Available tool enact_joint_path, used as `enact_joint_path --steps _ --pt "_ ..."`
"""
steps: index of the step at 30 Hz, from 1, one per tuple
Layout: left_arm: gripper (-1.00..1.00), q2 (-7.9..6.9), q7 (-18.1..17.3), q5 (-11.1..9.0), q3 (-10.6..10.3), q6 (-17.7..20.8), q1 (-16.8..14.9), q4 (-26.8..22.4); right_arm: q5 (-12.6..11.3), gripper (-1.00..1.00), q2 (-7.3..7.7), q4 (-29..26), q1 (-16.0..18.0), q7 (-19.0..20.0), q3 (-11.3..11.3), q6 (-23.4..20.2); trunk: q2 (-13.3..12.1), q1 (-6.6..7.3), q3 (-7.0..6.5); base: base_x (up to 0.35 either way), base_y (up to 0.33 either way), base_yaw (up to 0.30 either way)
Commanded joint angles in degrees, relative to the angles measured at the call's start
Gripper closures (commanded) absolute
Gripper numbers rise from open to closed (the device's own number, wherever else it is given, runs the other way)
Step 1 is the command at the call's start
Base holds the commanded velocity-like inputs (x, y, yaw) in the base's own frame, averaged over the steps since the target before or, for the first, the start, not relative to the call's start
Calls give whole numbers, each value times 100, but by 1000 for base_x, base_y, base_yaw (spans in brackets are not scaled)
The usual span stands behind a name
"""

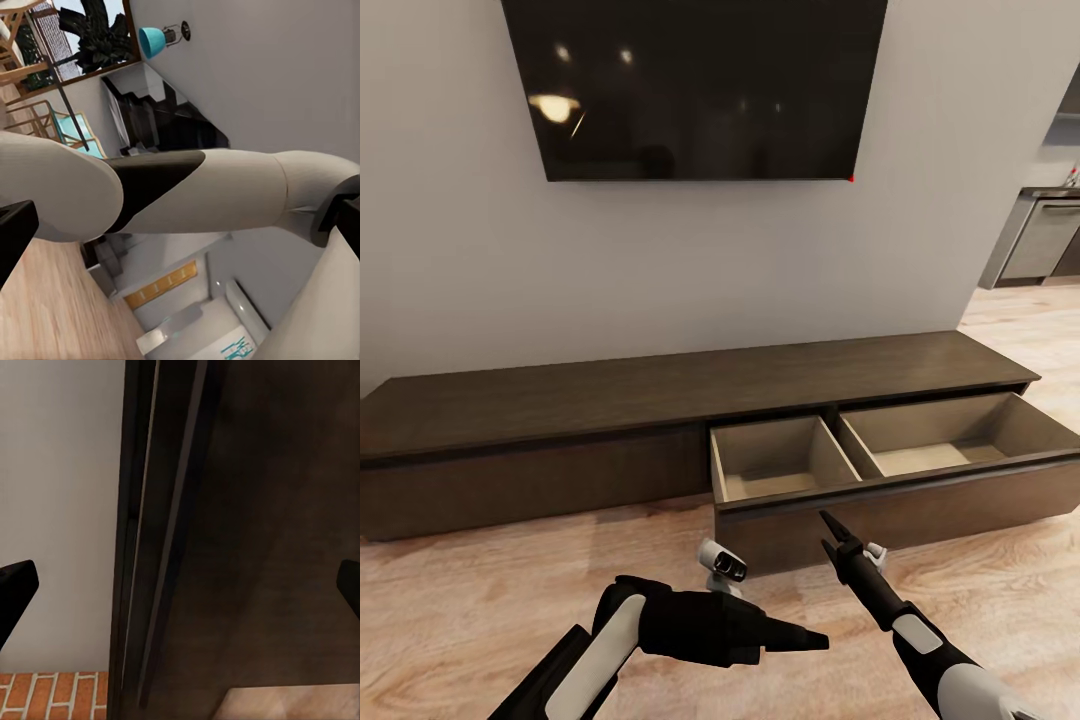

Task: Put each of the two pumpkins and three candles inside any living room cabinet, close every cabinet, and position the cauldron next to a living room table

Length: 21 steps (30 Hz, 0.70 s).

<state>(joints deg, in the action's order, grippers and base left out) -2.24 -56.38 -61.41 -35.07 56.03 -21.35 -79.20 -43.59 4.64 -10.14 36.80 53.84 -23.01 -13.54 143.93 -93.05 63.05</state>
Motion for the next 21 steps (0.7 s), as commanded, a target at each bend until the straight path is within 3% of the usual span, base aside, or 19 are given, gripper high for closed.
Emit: enact_joint_path --steps 1,8,18,21 --pt "-100 -4 -4 -20 -8 19 -4 1 -53 -100 2 3 3 13 7 -57 2 1 5 0 0 0" --pt "-100 -4 -6 -20 -8 14 -1 1 -53 -100 2 3 3 13 7 -57 2 1 5 0 0 0" --pt "-100 1 -4 -20 -8 14 -1 1 -53 -100 2 3 3 13 7 -54 -11 27 -217 0 0 0" --pt "-100 -3 -4 -20 -8 13 -1 1 -53 -100 2 3 3 13 7 -53 -11 27 -217 15 0 0"
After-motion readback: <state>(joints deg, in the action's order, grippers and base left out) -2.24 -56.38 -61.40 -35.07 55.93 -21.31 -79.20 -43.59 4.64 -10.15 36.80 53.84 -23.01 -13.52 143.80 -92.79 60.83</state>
